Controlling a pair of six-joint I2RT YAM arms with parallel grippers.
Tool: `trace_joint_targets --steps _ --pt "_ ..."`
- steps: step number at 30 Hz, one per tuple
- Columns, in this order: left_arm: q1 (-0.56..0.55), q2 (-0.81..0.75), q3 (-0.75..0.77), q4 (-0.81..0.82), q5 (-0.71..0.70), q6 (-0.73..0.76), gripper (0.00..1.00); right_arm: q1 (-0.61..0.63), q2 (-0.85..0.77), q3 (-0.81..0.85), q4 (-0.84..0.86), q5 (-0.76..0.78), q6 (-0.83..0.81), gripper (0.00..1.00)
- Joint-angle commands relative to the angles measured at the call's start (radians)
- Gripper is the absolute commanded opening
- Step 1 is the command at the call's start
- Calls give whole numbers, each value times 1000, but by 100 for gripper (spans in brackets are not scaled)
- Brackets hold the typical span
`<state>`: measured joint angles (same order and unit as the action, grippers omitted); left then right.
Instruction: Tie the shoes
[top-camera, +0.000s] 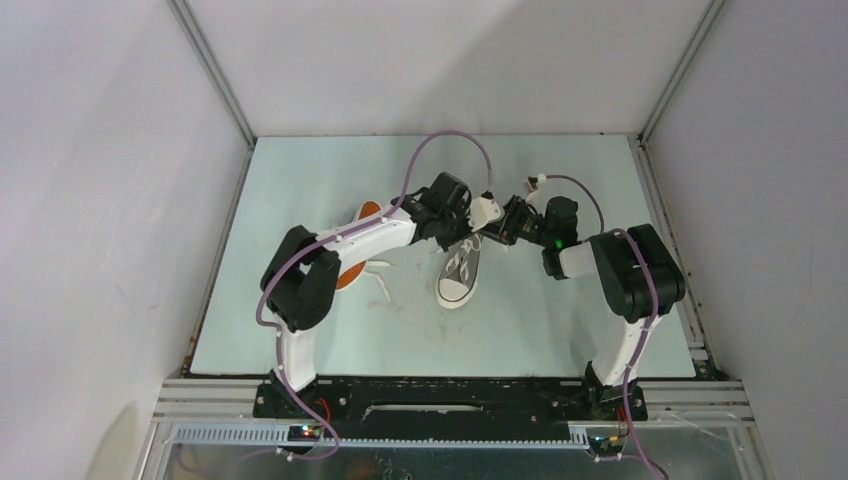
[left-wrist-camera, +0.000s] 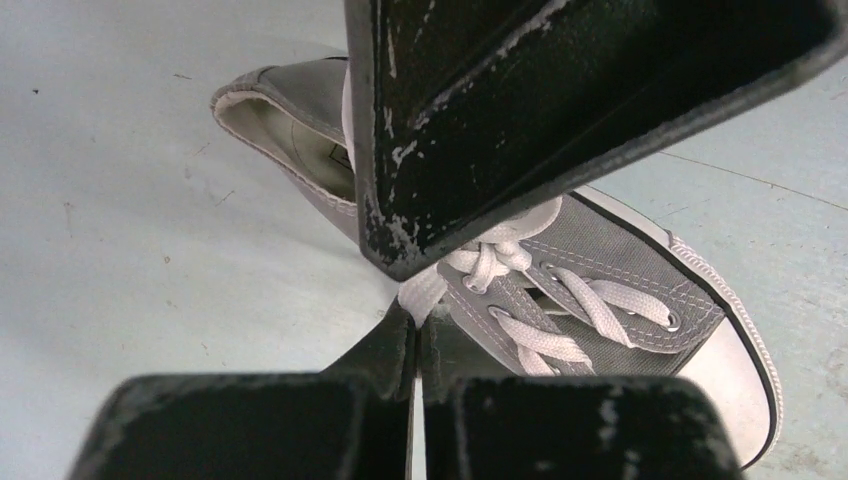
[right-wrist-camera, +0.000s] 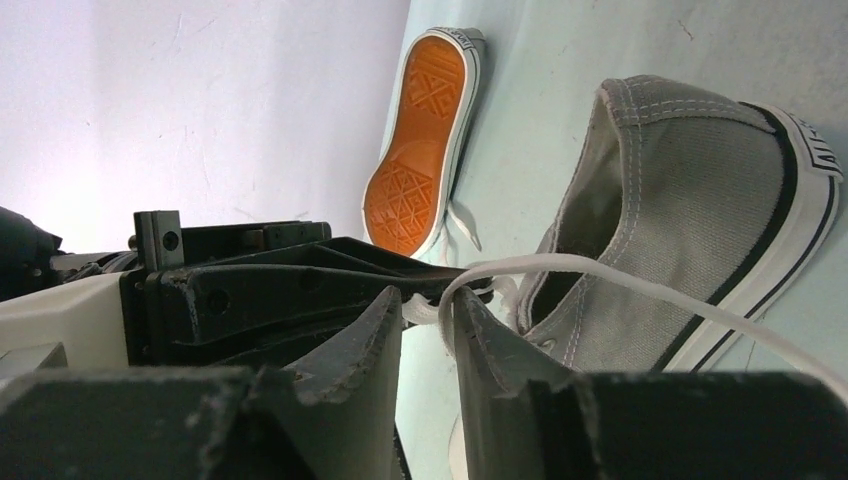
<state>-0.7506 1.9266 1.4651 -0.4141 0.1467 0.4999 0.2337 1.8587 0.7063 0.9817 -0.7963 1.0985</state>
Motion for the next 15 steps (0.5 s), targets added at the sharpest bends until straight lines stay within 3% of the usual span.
trace_joint_targets --steps 1,11,15 --pt "-4 9 51 -19 27 25 0 7 25 31 77 -33 -15 30" --pt "-2 6 67 -8 42 19 0 17 42 32 91 -37 -12 39" --pt "-4 11 78 -11 40 14 0 17 63 32 133 -50 23 36"
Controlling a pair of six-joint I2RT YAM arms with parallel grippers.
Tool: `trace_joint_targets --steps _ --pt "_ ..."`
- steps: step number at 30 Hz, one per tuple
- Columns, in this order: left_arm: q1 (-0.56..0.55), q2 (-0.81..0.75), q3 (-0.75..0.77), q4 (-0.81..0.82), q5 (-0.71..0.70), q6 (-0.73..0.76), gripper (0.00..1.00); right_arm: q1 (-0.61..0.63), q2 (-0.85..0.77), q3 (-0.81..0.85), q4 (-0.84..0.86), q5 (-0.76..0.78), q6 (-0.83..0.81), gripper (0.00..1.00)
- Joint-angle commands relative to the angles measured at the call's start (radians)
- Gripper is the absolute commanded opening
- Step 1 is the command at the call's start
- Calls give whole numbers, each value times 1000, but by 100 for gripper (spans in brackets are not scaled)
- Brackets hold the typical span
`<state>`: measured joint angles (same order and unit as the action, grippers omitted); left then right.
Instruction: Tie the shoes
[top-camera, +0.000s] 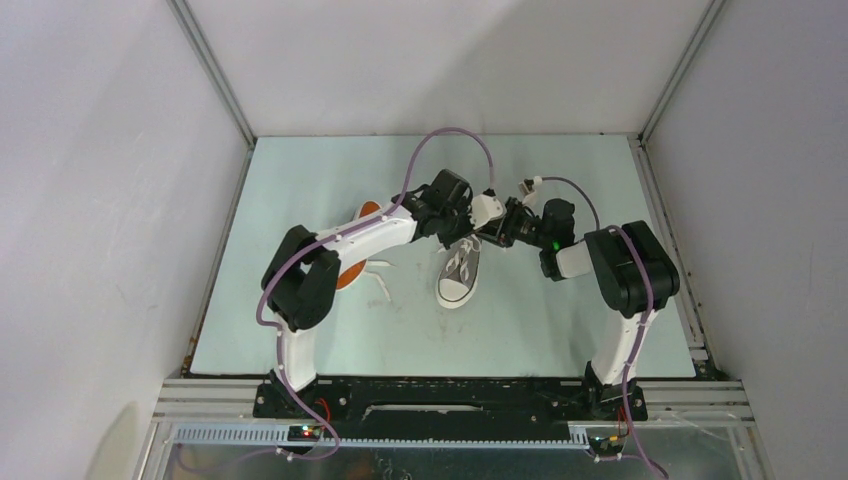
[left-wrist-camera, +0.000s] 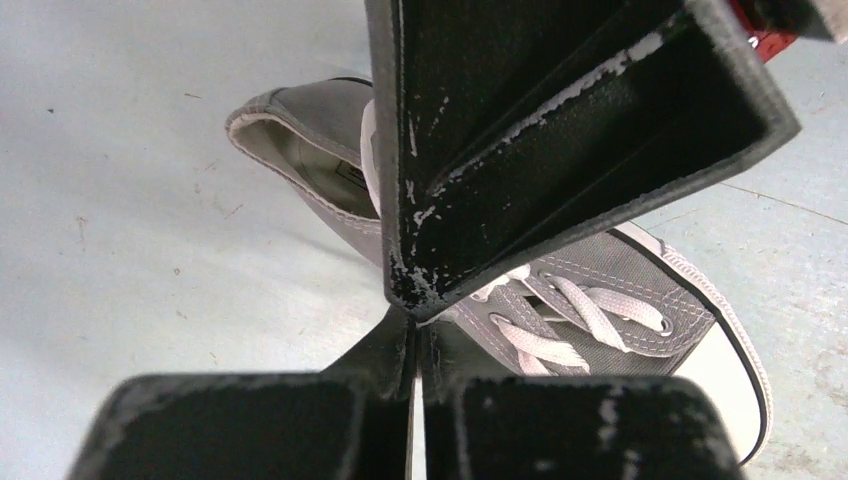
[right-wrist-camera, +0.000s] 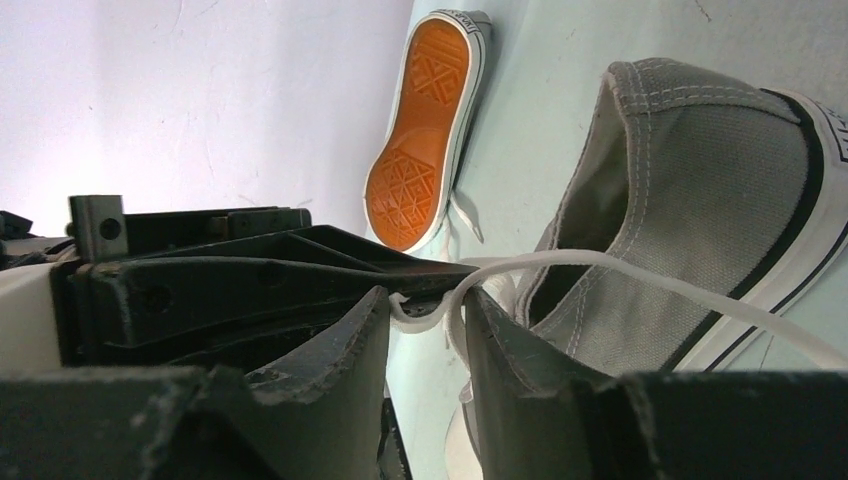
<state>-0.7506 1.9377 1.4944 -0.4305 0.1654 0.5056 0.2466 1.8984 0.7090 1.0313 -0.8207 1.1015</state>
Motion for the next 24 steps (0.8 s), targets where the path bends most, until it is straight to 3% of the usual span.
trace_joint_targets --steps 1,5,10,16,24 --pt "-4 1 52 5 15 8 0 5 26 29 96 -31 33 35" --pt "-4 6 58 4 5 5 0 4 28 29 100 -39 44 26" --pt "-4 -4 45 11 -5 2 11 -3 24 29 107 -40 54 1" --pt "-4 -81 -71 132 -37 -26 34 -10 22 28 112 -39 64 0" --pt "-2 -277 -319 352 -87 -75 50 -15 24 28 118 -37 68 0"
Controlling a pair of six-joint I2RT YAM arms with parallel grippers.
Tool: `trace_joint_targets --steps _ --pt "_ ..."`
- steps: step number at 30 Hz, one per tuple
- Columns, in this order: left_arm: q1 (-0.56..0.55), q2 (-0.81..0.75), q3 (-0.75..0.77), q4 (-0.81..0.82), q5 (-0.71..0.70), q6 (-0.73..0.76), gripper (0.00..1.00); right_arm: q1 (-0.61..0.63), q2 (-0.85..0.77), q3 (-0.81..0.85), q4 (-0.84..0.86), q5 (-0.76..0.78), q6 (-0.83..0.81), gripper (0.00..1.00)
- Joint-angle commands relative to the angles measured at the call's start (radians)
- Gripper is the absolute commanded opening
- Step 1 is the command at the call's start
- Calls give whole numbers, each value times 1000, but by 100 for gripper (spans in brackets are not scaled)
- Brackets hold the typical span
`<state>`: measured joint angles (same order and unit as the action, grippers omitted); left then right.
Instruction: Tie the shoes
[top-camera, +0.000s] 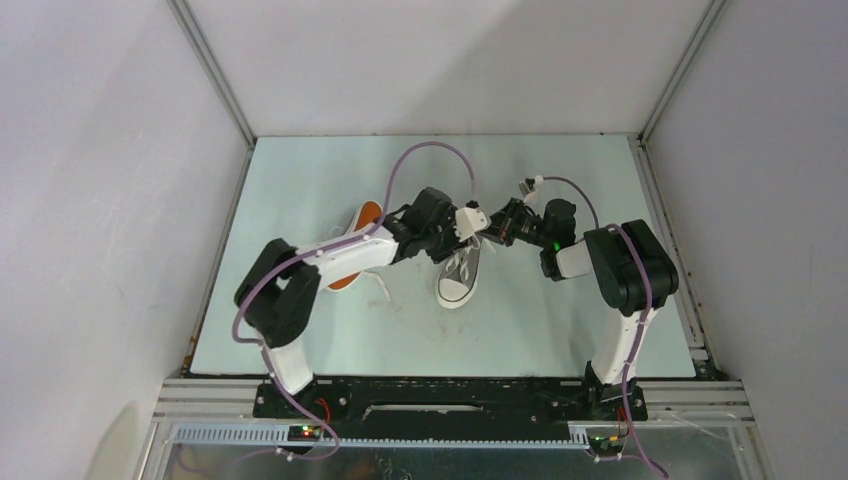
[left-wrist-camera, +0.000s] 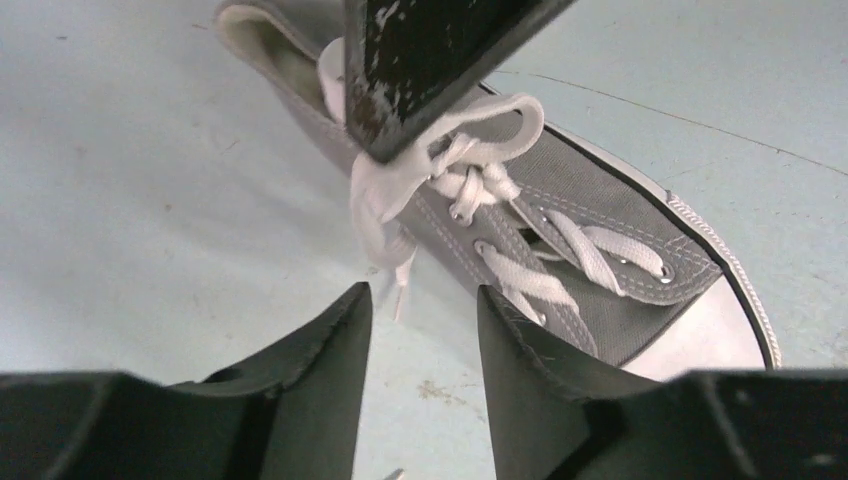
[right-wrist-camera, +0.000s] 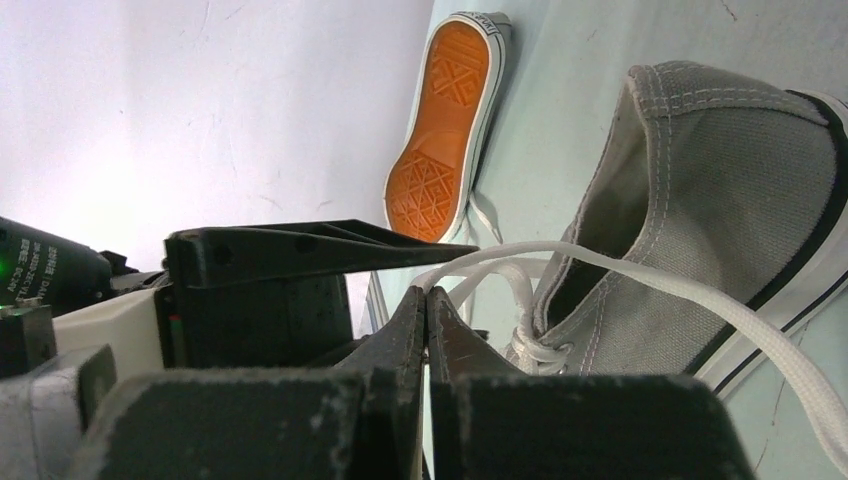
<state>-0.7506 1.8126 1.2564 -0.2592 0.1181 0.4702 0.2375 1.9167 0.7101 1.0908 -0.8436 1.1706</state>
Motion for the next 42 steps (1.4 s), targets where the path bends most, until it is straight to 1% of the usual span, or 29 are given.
trace_joint_targets --steps 1,2,3,4,5,7,8,9,11,13,14,15,17,18,20,24,27,29,33,42 --pt "-2 -171 -107 258 -52 -60 56 -7 5 27 58 -13 -1 0" --pt "-1 -208 -166 300 -57 -75 58 -6 5 28 57 -13 -1 0" --pt "1 -223 -194 389 -79 -108 62 -6 5 27 57 -12 -2 0" --pt "1 -251 -250 429 -95 -126 63 -6 5 27 57 -12 -2 0" --pt "1 -262 -274 507 -130 -167 65 -8 5 27 57 -12 -1 0" --pt "5 -278 -332 590 -156 -228 68 -8 6 26 58 -12 2 0" --pt "6 -281 -357 628 -136 -253 70 -8 5 26 61 -12 3 0" --pt "6 -282 -379 644 -112 -267 79 -8 5 27 62 -11 5 0" --pt "7 -286 -413 705 -92 -323 83 -9 5 26 63 -8 6 0" --pt "9 -287 -460 792 -95 -366 79 -10 4 27 63 -5 10 0" --pt "8 -283 -476 865 -99 -379 76 -10 4 27 62 -3 10 0" --pt "8 -273 -497 891 -99 -380 75 -9 5 26 61 -2 10 0" --pt "9 -246 -507 944 -112 -387 69 -9 6 26 64 -1 15 0" --pt "12 -237 -506 968 -114 -387 63 -9 7 26 68 -1 20 0" --pt "13 -208 -504 1008 -110 -389 57 -11 8 27 76 -3 28 0" --pt "13 -165 -512 1103 -85 -388 55 -15 8 26 78 -2 29 0" --pt "13 -135 -496 1095 -80 -389 54 -17 8 28 81 0 34 0" --pt "13 -119 -483 1088 -77 -389 52 -17 8 28 86 -1 36 0" --pt "13 -94 -466 1075 -67 -386 45 -17 10 28 88 0 39 0" --pt "19 -15 -425 1101 -59 -431 42 -19 10 28 92 -2 43 0"
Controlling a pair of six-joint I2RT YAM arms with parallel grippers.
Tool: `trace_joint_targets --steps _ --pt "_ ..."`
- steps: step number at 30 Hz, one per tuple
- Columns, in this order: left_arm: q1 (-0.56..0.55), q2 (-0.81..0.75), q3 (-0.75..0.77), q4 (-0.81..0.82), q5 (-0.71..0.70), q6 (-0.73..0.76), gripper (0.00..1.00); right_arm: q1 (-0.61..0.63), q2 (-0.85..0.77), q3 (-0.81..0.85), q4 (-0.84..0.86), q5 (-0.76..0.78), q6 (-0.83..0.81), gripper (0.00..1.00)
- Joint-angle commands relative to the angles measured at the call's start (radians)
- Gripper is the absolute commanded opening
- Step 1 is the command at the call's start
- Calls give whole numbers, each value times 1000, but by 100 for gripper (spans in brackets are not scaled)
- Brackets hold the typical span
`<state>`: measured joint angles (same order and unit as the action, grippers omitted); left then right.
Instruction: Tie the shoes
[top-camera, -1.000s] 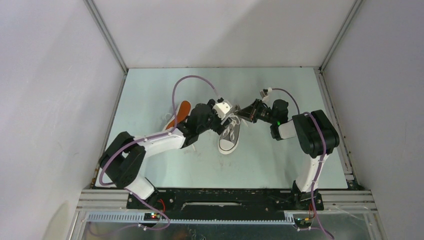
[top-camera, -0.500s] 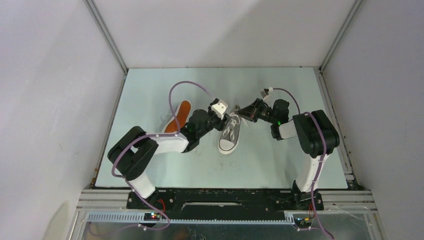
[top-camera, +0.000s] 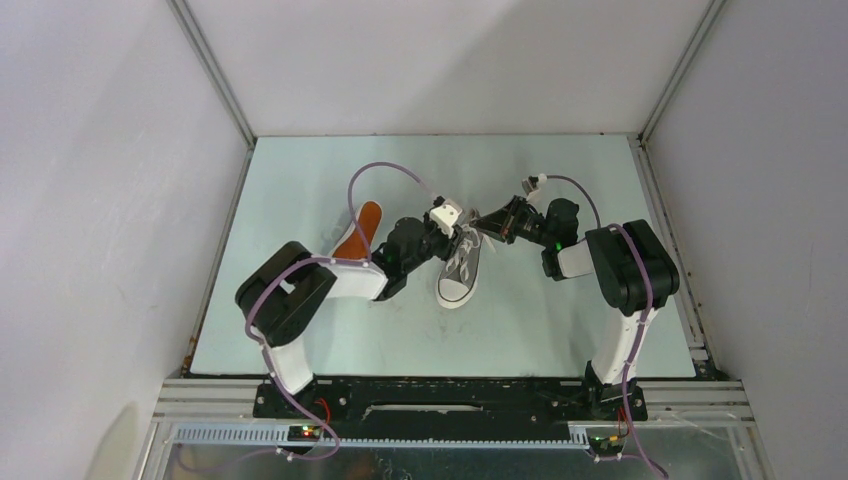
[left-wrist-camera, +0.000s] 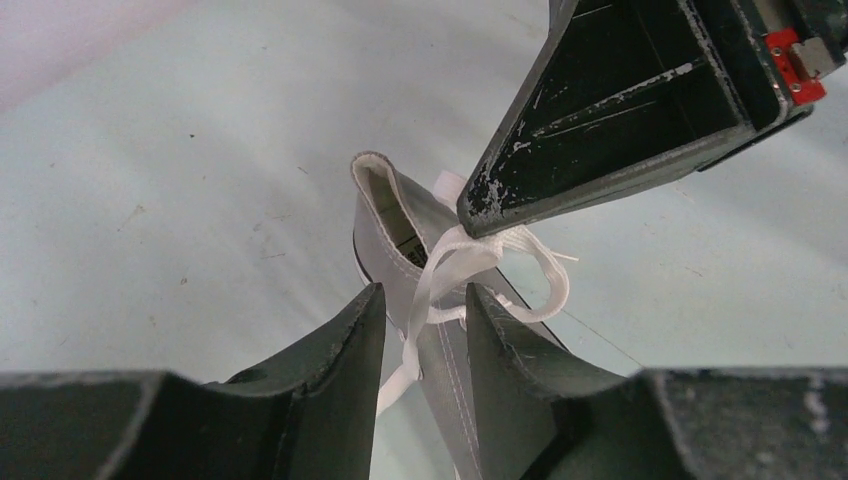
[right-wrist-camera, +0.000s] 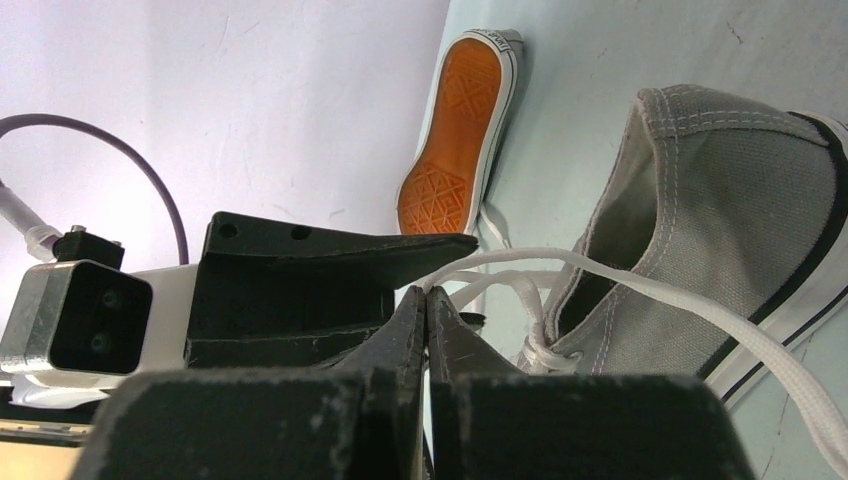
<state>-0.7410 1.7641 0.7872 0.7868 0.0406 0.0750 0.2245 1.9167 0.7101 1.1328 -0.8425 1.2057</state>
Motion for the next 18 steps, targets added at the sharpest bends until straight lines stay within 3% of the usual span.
trace_joint_targets --steps 1,10,18 --pt "15 45 48 57 28 -42 42 -7 10 28 50 -3 8 0" --pt "24 59 58 64 55 -58 41 -7 0 27 46 -3 5 0" --pt "10 78 95 42 63 -55 34 -6 5 28 55 -8 17 0"
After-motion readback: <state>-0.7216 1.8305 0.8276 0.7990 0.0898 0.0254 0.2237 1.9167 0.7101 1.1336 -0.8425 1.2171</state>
